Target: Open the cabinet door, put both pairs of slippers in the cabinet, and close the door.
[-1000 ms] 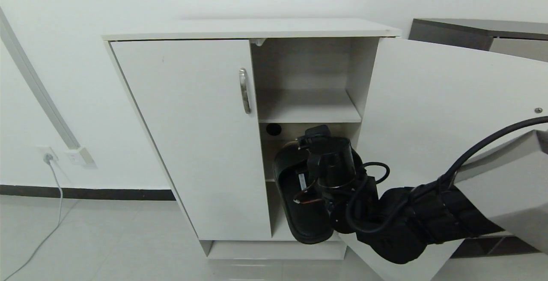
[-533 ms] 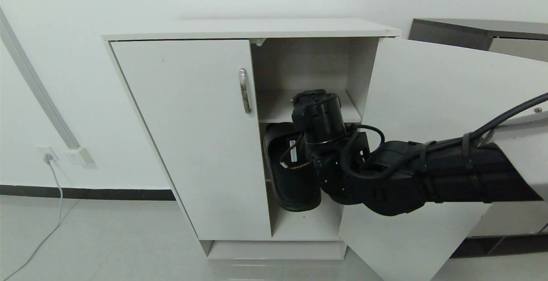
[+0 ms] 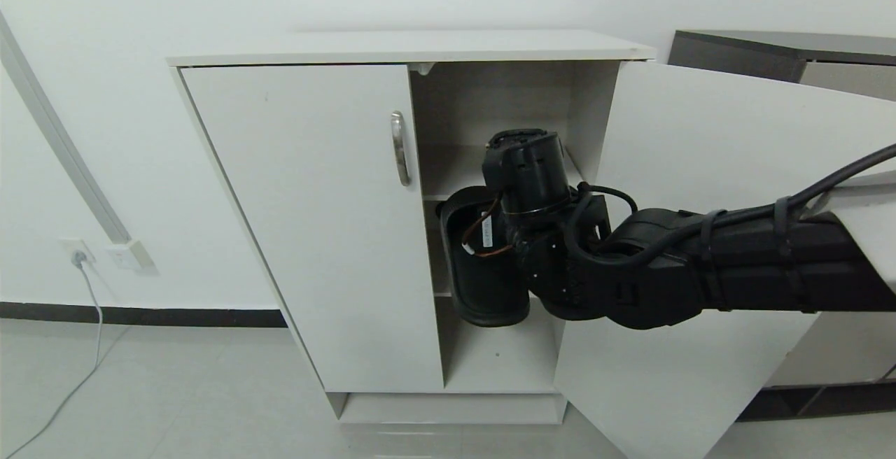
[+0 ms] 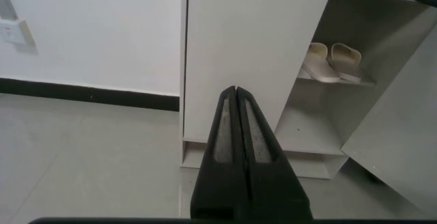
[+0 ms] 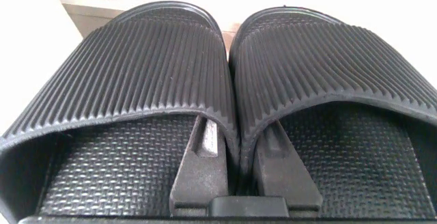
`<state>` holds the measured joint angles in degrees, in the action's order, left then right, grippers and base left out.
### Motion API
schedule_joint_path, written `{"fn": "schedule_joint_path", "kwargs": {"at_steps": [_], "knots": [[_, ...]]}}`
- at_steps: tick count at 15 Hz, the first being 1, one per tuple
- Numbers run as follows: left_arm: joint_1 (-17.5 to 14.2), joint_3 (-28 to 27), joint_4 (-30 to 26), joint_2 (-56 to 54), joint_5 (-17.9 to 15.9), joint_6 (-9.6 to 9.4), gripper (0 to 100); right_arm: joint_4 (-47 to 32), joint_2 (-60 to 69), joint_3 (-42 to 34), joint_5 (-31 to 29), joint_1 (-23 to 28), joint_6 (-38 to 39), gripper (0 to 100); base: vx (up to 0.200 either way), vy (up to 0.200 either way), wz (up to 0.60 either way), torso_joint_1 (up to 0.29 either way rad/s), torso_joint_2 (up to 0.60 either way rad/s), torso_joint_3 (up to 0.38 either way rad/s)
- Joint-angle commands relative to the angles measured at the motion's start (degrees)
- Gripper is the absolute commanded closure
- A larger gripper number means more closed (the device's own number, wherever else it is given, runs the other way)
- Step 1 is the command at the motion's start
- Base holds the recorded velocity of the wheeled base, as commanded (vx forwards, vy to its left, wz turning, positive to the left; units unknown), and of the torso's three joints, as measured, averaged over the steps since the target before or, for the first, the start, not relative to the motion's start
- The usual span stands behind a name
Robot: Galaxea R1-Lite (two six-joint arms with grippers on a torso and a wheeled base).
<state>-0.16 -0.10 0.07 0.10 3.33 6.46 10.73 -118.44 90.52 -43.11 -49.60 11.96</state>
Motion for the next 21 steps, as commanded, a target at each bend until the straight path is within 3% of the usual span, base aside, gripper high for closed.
{"fn": "schedule_joint_path", "kwargs": {"at_steps": [1, 5, 16, 21], "knots": [[-0.02, 0.01, 0.01, -0.01, 0.01, 0.04, 100, -0.01, 0.06, 0.28, -0.14, -0.14, -0.01, 100, 0.000, 0.000, 0.00, 0.000, 0.00, 0.000], [-0.02, -0.08, 0.01, -0.01, 0.01, 0.04, 100, 0.08, 0.06, 0.28, -0.22, -0.05, 0.43, 100, 0.000, 0.000, 0.00, 0.000, 0.00, 0.000], [-0.02, 0.01, 0.01, -0.01, -0.08, -0.04, 100, 2.02, -3.11, 0.72, -1.98, 0.47, 1.22, 100, 0.200, 0.000, 0.00, 0.002, 0.00, 0.003], [-0.02, 0.01, 0.01, -0.01, 0.01, -0.04, 100, 0.43, -9.44, 11.00, -1.98, 3.11, 0.61, 100, 0.000, 0.000, 0.00, 0.000, 0.00, 0.000]]}}
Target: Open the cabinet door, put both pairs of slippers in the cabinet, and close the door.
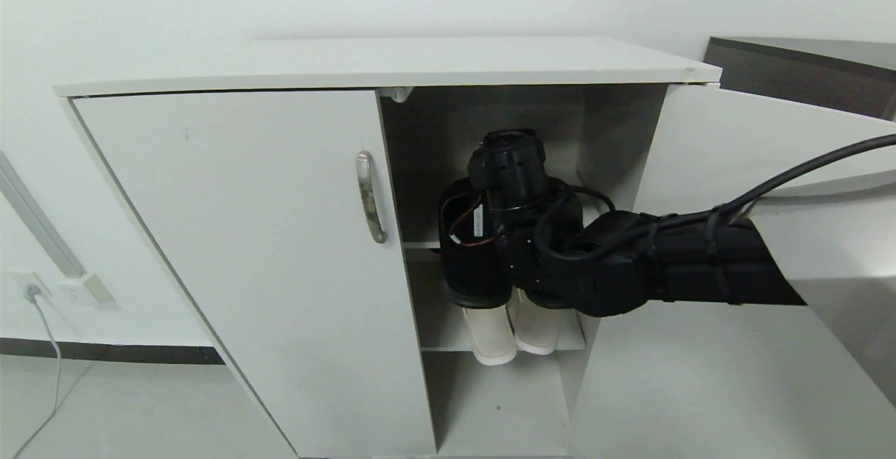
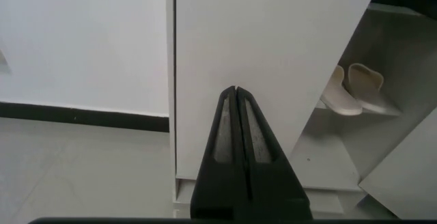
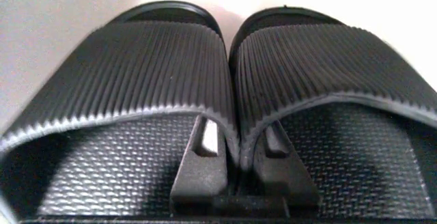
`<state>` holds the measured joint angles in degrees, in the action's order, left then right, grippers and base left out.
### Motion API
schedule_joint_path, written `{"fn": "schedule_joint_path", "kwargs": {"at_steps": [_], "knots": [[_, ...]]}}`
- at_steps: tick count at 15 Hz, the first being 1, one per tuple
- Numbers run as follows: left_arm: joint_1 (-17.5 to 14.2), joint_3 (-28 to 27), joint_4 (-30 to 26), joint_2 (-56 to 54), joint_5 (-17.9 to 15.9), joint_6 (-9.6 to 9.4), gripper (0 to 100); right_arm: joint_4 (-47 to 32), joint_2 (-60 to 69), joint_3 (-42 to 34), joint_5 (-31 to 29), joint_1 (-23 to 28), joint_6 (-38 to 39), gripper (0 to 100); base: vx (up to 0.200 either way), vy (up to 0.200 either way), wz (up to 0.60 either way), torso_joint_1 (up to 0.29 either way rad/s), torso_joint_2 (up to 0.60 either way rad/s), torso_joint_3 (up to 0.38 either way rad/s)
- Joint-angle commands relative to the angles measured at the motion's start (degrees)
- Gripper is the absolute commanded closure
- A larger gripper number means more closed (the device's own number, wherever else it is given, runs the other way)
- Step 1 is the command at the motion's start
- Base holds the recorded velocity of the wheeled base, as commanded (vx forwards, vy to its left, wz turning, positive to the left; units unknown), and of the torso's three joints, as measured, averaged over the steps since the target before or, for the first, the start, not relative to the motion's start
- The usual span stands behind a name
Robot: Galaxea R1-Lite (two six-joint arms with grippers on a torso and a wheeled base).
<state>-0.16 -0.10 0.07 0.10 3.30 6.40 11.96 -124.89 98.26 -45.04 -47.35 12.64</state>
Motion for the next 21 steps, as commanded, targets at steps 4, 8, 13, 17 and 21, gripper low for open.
{"fn": "schedule_joint_path", "kwargs": {"at_steps": [4, 8, 13, 17, 21], "knots": [[-0.02, 0.01, 0.01, -0.01, 0.12, 0.10, 100, -7.56, -5.71, 12.13, 0.13, 2.79, 0.01, 100, 0.000, 0.000, 0.00, 0.000, 0.00, 0.000], [-0.02, 0.01, 0.01, -0.01, 0.12, 0.10, 100, -13.45, -7.82, 16.34, 1.10, 4.63, 0.01, 100, 0.000, 0.000, 0.00, 0.000, 0.00, 0.000], [-0.02, -0.08, 0.01, -0.01, 0.04, 0.10, 100, -13.19, -7.29, 16.34, 3.03, 6.22, -0.25, 100, 0.000, 0.000, 0.00, 0.000, 0.00, 0.000], [-0.02, 0.01, 0.01, -0.01, 0.04, 0.10, 100, -13.19, -3.96, 16.34, 2.94, 5.86, -0.34, 100, 0.000, 0.000, 0.00, 0.000, 0.00, 0.000], [-0.02, 0.01, 0.01, -0.01, 0.04, 0.10, 100, -13.19, -2.90, 16.34, 2.68, 4.98, -0.25, 100, 0.000, 0.000, 0.00, 0.000, 0.00, 0.000]]}}
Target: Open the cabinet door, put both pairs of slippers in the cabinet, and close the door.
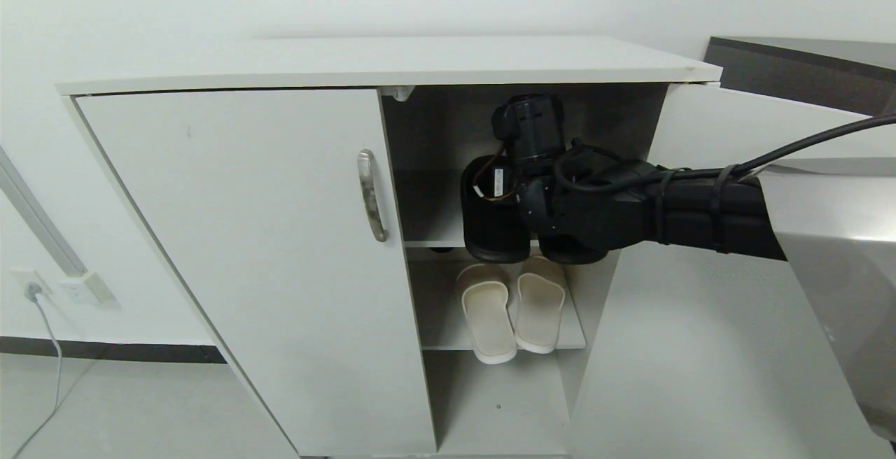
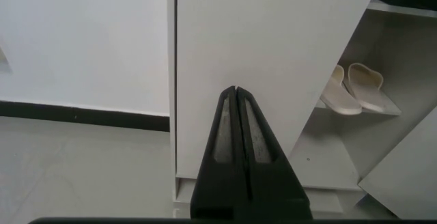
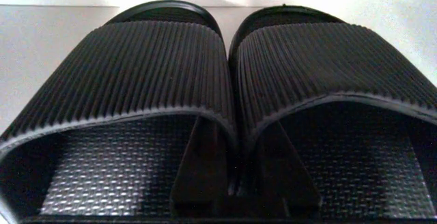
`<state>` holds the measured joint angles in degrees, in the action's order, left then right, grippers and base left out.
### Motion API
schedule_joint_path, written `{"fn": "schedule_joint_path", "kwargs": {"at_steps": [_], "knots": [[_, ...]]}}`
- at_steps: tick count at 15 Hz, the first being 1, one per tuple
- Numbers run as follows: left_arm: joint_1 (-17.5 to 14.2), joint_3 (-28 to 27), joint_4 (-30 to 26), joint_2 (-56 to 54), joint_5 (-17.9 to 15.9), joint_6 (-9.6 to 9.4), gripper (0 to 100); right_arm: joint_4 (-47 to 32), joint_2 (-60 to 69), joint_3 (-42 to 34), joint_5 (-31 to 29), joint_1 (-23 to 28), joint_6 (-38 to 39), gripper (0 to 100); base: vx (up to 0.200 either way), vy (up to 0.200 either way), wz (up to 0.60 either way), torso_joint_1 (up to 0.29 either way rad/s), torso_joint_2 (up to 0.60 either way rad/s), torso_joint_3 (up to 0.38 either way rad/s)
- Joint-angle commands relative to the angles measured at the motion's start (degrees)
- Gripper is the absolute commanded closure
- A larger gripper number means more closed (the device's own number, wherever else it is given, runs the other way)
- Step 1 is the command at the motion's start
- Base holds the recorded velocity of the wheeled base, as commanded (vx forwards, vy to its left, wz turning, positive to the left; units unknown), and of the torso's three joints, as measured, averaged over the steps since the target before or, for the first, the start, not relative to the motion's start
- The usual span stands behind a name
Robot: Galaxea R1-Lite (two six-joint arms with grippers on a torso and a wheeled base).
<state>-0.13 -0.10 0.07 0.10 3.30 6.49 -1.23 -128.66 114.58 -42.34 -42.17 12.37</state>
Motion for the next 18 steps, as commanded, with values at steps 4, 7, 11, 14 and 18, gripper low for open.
{"fn": "schedule_joint_path", "kwargs": {"at_steps": [4, 7, 11, 14, 18], "knots": [[-0.04, 0.01, 0.01, -0.01, 0.04, 0.02, 100, 0.09, -0.72, 0.01, -0.03, -0.28, 0.11, 100, 0.000, 0.000, 0.00, 0.000, 0.00, 0.000], [-0.04, 0.01, 0.01, -0.01, 0.04, 0.02, 100, 0.09, -0.72, 0.01, -0.11, -0.28, 0.11, 100, 0.067, 0.000, 0.00, 0.002, 0.00, 0.001], [-0.04, 0.01, 0.01, -0.01, 0.12, 0.02, 100, 0.00, -0.72, 0.01, -0.11, -0.28, 0.11, 100, 0.000, 0.000, 0.00, 0.000, 0.00, 0.000], [-0.04, 0.01, 0.01, -0.01, 0.12, 0.02, 100, 0.00, -0.80, 0.01, -0.03, -0.02, 0.02, 100, 0.000, 0.000, 0.00, 0.000, 0.00, 0.000], [-0.04, 0.01, 0.01, -0.01, 0.04, 0.02, 100, 0.00, -1.68, 0.01, 0.15, 0.16, 0.02, 100, 0.000, 0.000, 0.00, 0.000, 0.00, 0.000]]}}
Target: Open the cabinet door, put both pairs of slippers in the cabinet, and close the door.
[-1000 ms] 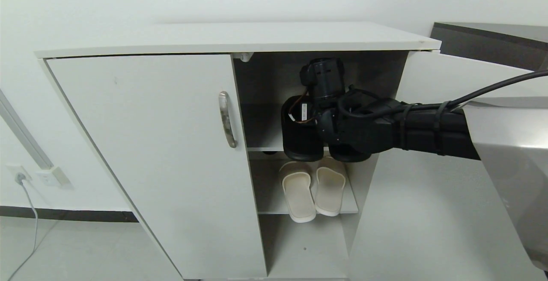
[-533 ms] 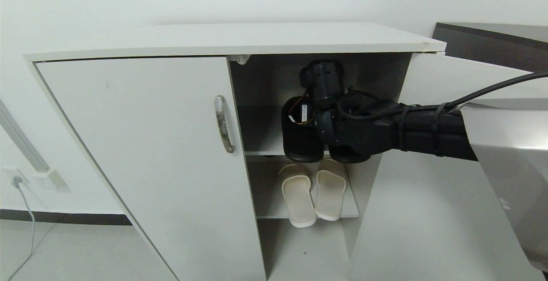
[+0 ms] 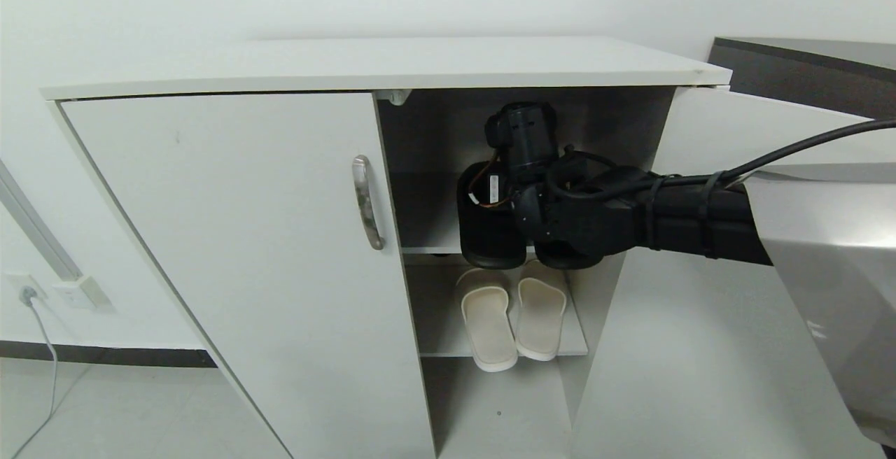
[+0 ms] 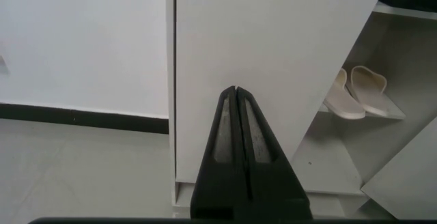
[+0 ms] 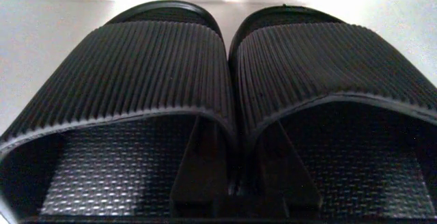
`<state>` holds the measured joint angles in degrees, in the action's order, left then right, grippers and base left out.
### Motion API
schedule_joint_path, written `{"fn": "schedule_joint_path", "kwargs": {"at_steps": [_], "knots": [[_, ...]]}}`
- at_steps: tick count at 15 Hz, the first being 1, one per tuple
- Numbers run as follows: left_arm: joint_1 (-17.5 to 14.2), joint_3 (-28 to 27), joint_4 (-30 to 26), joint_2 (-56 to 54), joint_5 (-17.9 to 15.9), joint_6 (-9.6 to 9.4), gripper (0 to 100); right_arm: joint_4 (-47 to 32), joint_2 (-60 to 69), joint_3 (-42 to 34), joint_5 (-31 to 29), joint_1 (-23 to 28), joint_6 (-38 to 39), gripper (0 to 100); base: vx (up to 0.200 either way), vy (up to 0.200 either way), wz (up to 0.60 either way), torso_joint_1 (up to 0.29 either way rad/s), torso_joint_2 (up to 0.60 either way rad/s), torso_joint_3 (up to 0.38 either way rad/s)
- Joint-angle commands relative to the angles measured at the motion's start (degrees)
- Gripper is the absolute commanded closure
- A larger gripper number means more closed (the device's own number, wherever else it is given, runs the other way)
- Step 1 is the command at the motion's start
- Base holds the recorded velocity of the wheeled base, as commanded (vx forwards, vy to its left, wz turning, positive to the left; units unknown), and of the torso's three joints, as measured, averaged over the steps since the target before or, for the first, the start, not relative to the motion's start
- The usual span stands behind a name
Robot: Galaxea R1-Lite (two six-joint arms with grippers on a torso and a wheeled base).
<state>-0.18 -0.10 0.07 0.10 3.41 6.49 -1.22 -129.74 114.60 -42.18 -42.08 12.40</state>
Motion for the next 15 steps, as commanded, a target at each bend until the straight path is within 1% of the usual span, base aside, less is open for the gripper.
{"fn": "schedule_joint_path", "kwargs": {"at_steps": [1, 10, 11, 15], "knots": [[0.01, 0.01, 0.01, -0.01, 0.01, 0.02, 100, -0.01, -0.86, -0.01, 0.08, -0.02, -0.01, 100, 0.000, 0.000, 0.00, 0.000, 0.00, 0.000], [0.01, 0.01, 0.01, -0.01, 0.01, 0.11, 100, -0.01, -1.30, -0.01, 0.17, -0.02, -0.01, 100, 0.000, 0.000, 0.00, 0.000, 0.00, 0.000], [0.01, 0.01, 0.01, -0.01, 0.01, 0.11, 100, -0.01, -1.30, -0.01, 0.17, -0.02, -0.01, 0, 0.000, 0.000, 0.00, 0.000, 0.00, 0.000], [0.01, 0.01, 0.01, -0.01, 0.01, 0.11, 100, -0.45, -0.86, -0.01, -0.18, -0.55, -0.01, 0, 0.000, 0.000, 0.00, 0.000, 0.00, 0.000]]}}
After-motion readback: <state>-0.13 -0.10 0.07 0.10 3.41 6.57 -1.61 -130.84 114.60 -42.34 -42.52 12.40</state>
